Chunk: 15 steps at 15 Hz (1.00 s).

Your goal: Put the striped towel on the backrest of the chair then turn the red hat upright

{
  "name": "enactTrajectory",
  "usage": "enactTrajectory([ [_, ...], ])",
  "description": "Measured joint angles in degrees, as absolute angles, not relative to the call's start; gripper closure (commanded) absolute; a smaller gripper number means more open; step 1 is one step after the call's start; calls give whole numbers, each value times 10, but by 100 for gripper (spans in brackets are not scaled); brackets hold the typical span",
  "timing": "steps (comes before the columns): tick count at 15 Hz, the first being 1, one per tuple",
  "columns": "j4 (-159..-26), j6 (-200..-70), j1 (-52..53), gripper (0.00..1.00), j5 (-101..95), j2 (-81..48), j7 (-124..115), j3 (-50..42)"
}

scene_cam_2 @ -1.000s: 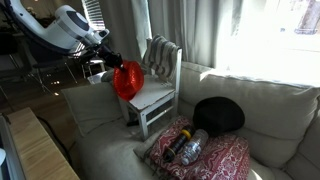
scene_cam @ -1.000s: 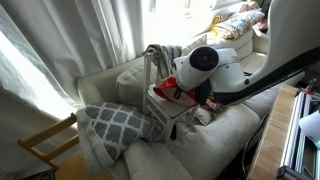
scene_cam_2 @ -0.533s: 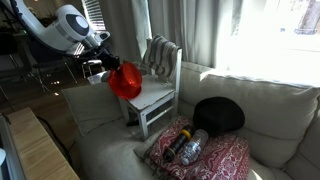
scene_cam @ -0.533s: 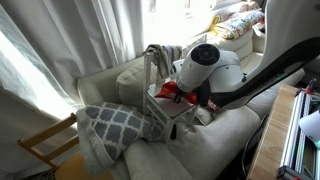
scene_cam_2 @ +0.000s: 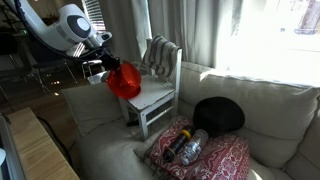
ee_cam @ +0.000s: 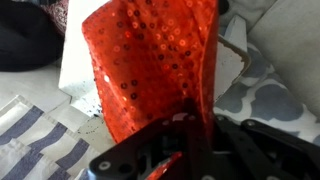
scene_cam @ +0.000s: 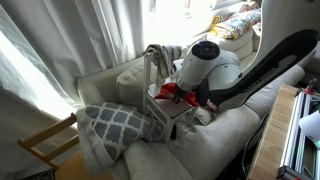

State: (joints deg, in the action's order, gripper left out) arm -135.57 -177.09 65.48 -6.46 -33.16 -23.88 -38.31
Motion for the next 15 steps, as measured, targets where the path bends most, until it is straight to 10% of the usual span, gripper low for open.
enactTrajectory([
  [8,-1355,-1819,586,1,-27,-318,-203,-304],
  [15,-1353,-1832,504,0,-4,-303,-174,-226],
])
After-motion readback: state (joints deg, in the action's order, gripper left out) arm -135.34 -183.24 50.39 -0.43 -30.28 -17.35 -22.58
